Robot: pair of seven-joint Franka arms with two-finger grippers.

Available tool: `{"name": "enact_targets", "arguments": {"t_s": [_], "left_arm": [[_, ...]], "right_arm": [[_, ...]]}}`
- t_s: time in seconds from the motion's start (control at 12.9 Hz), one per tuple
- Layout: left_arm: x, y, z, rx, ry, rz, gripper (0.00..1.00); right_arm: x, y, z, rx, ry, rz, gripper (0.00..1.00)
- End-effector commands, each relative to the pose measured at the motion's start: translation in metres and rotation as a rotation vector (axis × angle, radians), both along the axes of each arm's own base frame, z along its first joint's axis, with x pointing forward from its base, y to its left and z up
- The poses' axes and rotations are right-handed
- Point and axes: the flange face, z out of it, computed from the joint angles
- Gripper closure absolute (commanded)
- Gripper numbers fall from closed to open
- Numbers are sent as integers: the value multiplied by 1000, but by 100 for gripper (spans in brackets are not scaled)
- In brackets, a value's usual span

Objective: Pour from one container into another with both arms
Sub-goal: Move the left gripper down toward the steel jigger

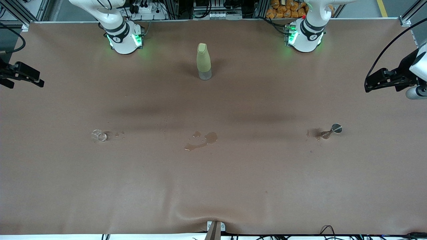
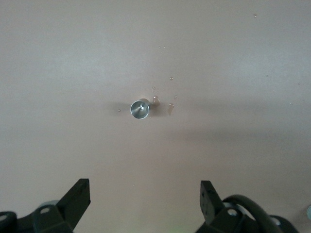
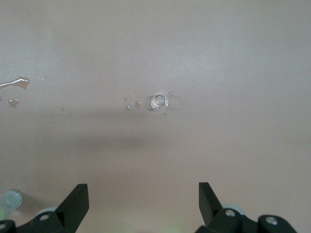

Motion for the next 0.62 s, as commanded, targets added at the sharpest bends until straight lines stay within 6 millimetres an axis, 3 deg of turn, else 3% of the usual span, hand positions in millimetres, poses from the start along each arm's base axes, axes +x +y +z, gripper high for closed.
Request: {"name": "enact_targets", "arguments": {"t_s": [0.0, 0.08, 0.23, 0.47, 0.54], "left_arm": [[2, 11, -5, 18, 4, 24, 0], [3, 14, -5, 18, 4, 20, 0], [4, 40, -6, 2, 2, 61, 0], [11, 47, -13, -10, -9, -24, 0], [14, 63, -19, -33, -9, -52, 0]], "right_arm": [[2, -5, 4, -15, 0, 4, 0], [2, -7, 3, -15, 1, 11, 0], [1, -12, 3, -15, 1, 3, 0], [-1, -27, 3, -13, 1, 44, 0], [-1, -32, 3, -13, -1, 49, 0]]}}
